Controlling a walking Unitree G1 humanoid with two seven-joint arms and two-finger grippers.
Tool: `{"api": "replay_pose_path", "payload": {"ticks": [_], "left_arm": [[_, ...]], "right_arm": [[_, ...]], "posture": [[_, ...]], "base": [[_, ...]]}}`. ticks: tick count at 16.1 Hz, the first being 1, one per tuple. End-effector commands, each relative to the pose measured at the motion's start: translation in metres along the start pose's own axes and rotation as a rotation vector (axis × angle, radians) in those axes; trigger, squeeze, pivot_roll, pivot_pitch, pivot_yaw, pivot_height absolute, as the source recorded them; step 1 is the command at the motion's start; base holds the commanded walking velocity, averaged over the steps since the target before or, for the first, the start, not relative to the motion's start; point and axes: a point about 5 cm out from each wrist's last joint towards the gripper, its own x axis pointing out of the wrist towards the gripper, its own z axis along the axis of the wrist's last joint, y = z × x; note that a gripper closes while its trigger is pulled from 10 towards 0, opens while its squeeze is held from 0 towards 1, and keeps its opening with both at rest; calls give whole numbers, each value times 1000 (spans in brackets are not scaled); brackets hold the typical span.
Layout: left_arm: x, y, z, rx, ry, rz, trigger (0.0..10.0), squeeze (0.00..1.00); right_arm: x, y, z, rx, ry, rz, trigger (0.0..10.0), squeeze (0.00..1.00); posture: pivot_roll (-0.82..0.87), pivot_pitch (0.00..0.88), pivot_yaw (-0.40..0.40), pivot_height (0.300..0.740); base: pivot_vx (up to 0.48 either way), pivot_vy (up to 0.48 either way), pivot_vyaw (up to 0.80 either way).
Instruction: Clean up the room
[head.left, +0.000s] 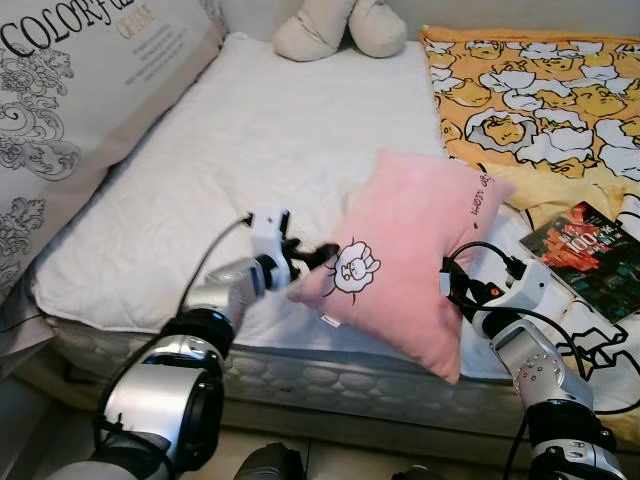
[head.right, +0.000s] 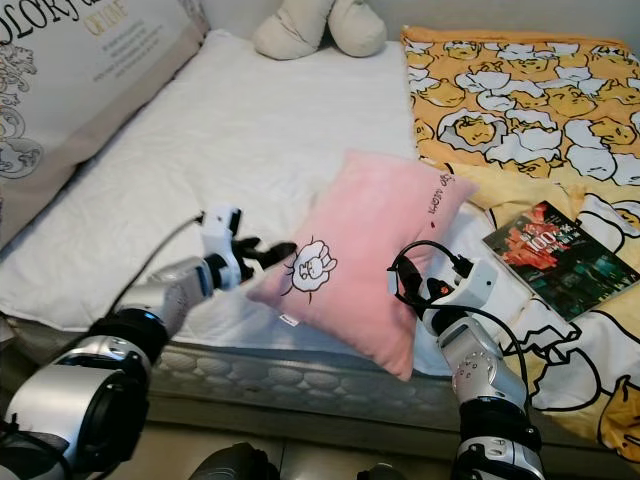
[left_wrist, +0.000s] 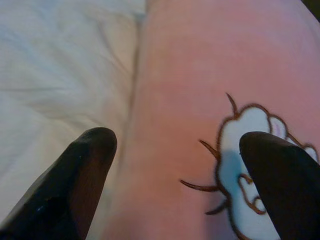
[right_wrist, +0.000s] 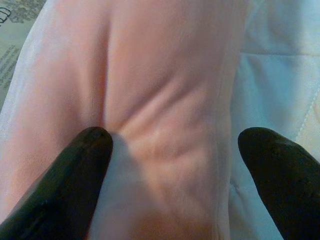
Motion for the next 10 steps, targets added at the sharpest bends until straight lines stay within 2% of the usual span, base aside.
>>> {"api": "replay_pose_path", "payload": {"ticks": [1,4,5,6,10], "left_arm": [[2,-3,8,6,-20,-25,10000,0],[5,-11,10,38,-80,-87,10000,0],[5,-11,11,45,-92,-81,10000,0],[4,-9,14,65,-120,-60,10000,0],[1,0,15,130,-139,25,10000,0]], "right_arm": [[1,2,-7,11,35,17,10000,0],[0,1,-2,-38,44,26,10000,0],[0,0,-2,-59,51,30,10000,0],[-1,1,0,-118,79,60,10000,0],[-3,-3,13,-210,107,103,10000,0]], "posture": [[-89,0,63,706],[-105,0,67,706],[-105,0,67,706],[-112,0,68,706],[-120,0,70,706]], "base": [[0,0,0],[0,0,0],[0,0,0],[0,0,0],[0,0,0]]}}
